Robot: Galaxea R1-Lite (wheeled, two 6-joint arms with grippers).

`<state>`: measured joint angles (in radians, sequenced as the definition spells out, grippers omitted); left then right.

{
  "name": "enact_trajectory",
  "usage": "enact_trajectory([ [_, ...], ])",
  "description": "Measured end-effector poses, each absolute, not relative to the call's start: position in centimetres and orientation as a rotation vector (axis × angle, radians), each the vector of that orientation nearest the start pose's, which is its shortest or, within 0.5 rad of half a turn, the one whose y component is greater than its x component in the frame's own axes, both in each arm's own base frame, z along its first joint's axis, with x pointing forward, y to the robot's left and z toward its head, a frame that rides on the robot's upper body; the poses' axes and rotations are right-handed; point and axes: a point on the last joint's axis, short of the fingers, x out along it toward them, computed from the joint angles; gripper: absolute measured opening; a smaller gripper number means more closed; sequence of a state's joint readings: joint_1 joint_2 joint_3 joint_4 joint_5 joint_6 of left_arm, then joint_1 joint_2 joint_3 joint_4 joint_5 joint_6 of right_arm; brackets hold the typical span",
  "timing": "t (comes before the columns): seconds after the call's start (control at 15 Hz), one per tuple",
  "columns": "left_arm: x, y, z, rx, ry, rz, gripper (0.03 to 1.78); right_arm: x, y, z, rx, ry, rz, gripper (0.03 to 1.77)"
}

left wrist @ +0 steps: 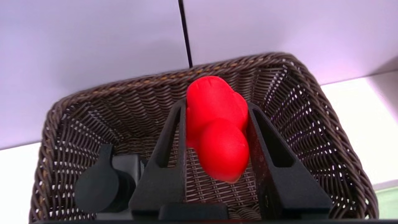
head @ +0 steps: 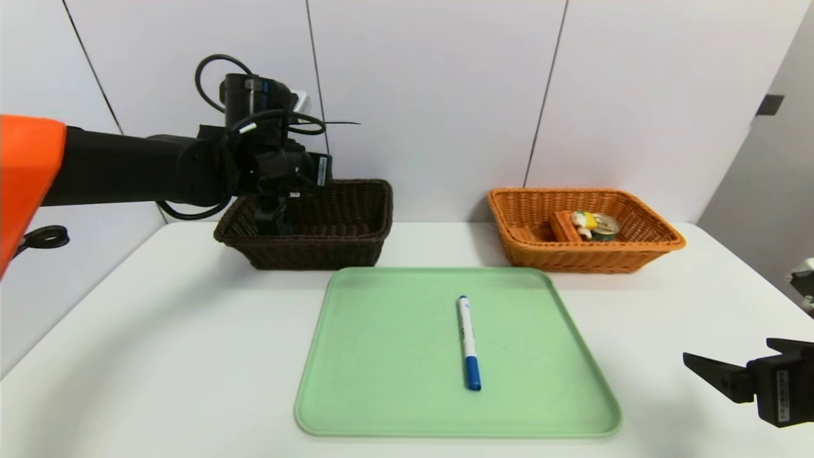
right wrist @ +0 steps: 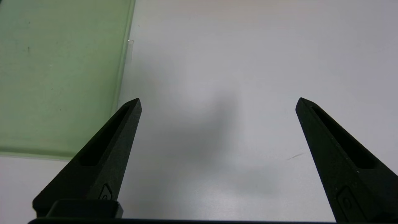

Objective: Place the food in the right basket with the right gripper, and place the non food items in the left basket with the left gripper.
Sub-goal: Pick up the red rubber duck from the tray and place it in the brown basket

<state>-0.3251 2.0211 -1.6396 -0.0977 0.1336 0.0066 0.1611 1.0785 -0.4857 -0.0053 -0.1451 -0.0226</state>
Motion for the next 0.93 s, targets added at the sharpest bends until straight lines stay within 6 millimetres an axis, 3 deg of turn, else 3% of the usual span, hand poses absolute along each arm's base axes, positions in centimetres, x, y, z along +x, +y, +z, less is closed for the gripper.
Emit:
enact_trajectory([
  [0.27, 40.8, -14.6, 23.2, 0.066, 0.316, -0.215, 0.59, 13.0, 1.8, 17.2, -0.112, 0.586, 0.023, 1.71],
  [0.93, 41.9, -15.3, 19.8, 0.092, 0.409, -0.216, 0.57, 13.5, 1.9, 16.9, -0.111, 0.579, 0.023, 1.71],
])
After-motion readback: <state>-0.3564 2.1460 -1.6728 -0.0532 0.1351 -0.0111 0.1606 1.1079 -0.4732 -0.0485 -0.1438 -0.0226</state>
